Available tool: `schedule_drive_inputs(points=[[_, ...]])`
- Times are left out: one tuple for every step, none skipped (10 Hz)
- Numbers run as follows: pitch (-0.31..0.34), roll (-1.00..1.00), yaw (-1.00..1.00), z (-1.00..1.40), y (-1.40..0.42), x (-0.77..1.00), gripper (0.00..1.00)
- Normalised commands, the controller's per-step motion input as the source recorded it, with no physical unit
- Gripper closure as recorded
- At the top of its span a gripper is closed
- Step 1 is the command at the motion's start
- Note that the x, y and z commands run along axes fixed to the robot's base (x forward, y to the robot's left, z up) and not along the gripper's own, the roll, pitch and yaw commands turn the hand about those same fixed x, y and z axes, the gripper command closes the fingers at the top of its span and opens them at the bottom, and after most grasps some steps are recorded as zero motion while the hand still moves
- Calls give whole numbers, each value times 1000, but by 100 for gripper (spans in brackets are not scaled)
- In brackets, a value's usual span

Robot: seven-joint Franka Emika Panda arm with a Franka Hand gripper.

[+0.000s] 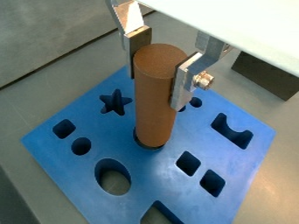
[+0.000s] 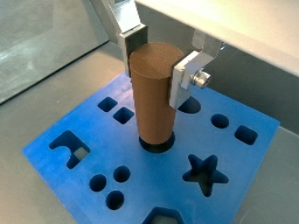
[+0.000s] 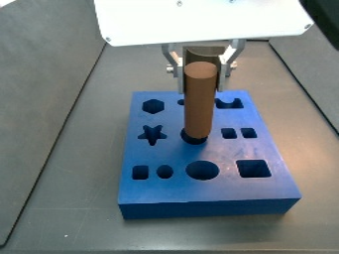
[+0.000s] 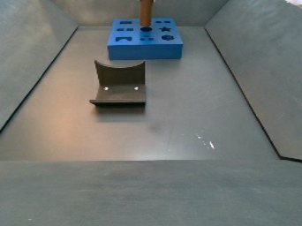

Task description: Insert the round object.

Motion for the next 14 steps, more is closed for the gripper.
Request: schedule_drive_inputs(points=[[0,33,-23,-263,0,0,100],[0,93,0,-306,0,37,100],[0,76,0,-271,0,40,100],[0,51,0,-240,0,40,100],[1,50,0,-229,0,43,100],[0,37,0,-243,0,34,100],[0,34,0,-280,0,40,100],[0,20,0,-286,0,43,100],[0,23,0,-291,-3,63,100],[0,20,0,-306,-6,69,100],[0,17,-6,-314,-20,106,100],[0,0,-26,-323,-20,157,100],[3,3,-40,-283,-40,200,100],[26,6,-63,-266,-46,249,100]])
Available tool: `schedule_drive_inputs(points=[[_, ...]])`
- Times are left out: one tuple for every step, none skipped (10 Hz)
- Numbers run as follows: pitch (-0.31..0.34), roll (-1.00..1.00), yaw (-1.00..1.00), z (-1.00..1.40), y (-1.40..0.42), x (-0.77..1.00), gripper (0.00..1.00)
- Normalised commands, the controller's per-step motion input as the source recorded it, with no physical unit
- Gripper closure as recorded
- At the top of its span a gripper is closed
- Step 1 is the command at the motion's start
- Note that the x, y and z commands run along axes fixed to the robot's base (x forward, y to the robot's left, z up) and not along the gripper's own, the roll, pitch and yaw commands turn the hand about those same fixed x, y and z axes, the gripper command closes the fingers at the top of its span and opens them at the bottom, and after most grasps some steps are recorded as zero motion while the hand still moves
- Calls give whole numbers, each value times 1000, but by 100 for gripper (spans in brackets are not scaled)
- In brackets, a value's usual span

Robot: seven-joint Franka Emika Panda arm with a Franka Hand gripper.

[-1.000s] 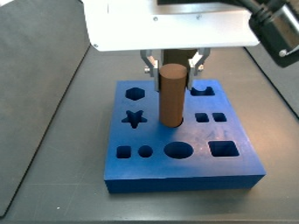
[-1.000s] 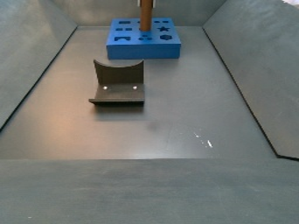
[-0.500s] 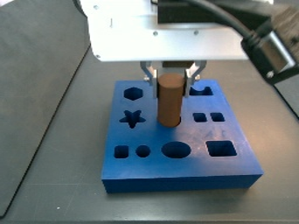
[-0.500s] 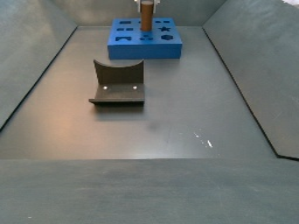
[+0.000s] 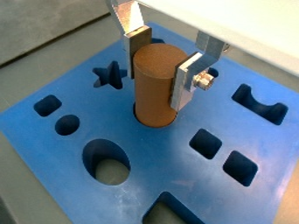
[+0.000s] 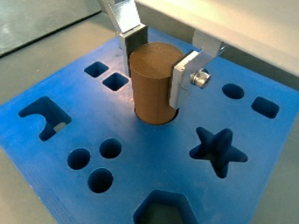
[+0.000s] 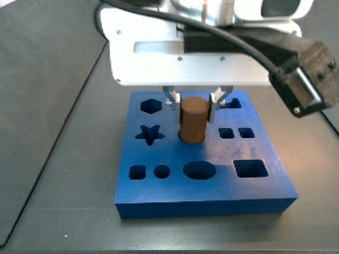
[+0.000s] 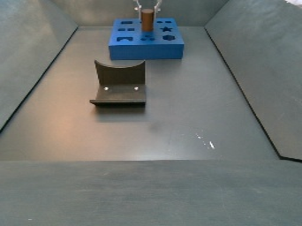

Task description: Insert the round object.

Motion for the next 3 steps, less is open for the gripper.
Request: schedule_drive_inputs(points=[[34,0,-60,-234,-31,246,100],[34,10,-37,-143,-6,160,100],[0,0,0,0,0,0,100]])
